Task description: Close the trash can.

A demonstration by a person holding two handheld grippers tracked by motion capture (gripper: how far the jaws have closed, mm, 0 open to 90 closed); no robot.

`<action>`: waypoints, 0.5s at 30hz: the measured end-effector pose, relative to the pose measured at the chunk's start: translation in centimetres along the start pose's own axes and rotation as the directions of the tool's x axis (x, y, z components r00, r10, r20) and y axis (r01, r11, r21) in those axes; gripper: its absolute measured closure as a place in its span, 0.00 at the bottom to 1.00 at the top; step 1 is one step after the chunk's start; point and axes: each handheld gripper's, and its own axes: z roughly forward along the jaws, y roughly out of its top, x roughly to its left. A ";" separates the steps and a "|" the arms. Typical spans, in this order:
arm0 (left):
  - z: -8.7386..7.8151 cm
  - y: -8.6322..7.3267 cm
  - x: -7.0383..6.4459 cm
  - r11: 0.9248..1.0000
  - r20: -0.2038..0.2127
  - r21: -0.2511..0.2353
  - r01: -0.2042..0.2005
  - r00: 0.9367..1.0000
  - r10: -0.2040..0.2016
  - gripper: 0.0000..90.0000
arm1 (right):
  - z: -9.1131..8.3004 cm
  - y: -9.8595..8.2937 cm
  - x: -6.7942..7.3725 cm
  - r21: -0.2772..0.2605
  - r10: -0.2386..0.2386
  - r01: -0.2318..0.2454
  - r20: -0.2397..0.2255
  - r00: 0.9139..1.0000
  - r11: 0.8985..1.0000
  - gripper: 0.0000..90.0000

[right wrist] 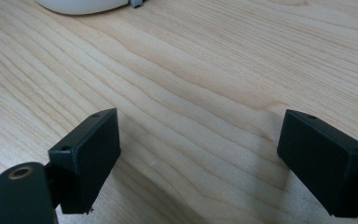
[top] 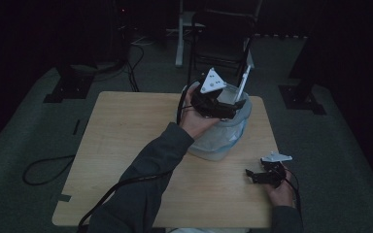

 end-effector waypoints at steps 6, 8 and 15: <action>0.0 -0.2 0.7 1.000 -0.026 -0.007 0.027 0.999 -0.027 0.21 | 0.0 0.0 0.0 0.000 0.001 -0.001 0.000 1.000 1.000 0.14; -0.2 -0.1 0.8 1.000 -0.037 -0.001 0.020 0.999 -0.020 0.21 | 0.0 0.0 0.0 0.000 0.001 -0.001 0.000 1.000 1.000 0.14; -1.1 -0.6 1.8 1.000 -0.098 -0.014 0.020 0.995 -0.022 0.21 | 0.0 0.0 0.0 0.000 0.000 0.000 0.000 1.000 1.000 0.14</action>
